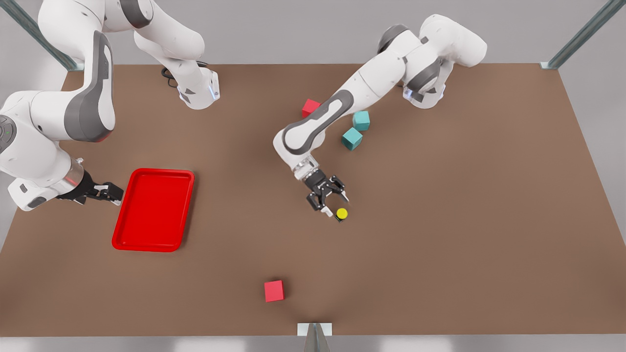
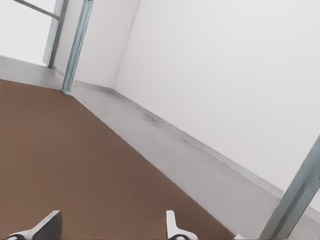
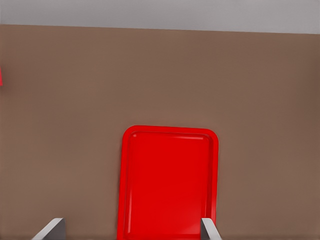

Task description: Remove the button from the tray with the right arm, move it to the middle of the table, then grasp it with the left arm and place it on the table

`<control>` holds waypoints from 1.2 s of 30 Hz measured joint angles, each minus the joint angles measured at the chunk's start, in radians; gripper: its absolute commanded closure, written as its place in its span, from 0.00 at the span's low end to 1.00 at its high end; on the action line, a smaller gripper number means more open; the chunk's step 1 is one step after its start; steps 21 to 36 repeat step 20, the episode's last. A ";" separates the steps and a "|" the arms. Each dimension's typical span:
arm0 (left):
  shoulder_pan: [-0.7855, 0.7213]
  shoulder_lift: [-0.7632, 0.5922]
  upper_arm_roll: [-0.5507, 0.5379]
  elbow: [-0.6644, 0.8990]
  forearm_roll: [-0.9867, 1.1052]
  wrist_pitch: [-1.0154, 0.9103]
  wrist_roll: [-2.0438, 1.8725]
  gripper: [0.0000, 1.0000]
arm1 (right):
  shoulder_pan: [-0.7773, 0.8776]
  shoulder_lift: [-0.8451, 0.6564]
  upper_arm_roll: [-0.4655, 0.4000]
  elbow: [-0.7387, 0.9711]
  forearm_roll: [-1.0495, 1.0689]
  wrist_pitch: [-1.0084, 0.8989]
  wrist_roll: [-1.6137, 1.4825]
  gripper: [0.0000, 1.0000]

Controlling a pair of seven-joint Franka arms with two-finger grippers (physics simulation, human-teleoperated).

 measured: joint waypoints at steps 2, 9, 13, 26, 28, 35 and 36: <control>0.108 -0.127 0.002 0.116 -0.270 0.003 0.152 0.00 | 0.000 0.000 0.000 0.003 0.000 0.000 0.000 0.00; 0.581 -0.556 0.113 0.104 -1.200 -0.068 0.863 0.00 | 0.089 0.013 0.003 0.020 0.006 -0.020 0.000 0.00; 0.590 -0.706 0.158 -0.139 -1.346 0.001 1.197 0.00 | 0.147 0.018 0.004 0.022 0.007 -0.033 0.001 0.00; 0.588 -0.713 0.159 -0.157 -1.407 0.052 1.645 0.00 | 0.131 0.021 0.001 0.023 0.023 -0.041 0.001 0.00; 0.588 -0.713 0.159 -0.157 -1.407 0.052 1.645 0.00 | 0.131 0.021 0.001 0.023 0.023 -0.041 0.001 0.00; 0.588 -0.713 0.159 -0.157 -1.407 0.052 1.645 0.00 | 0.131 0.021 0.001 0.023 0.023 -0.041 0.001 0.00; 0.588 -0.713 0.159 -0.157 -1.407 0.052 1.645 0.00 | 0.131 0.021 0.001 0.023 0.023 -0.041 0.001 0.00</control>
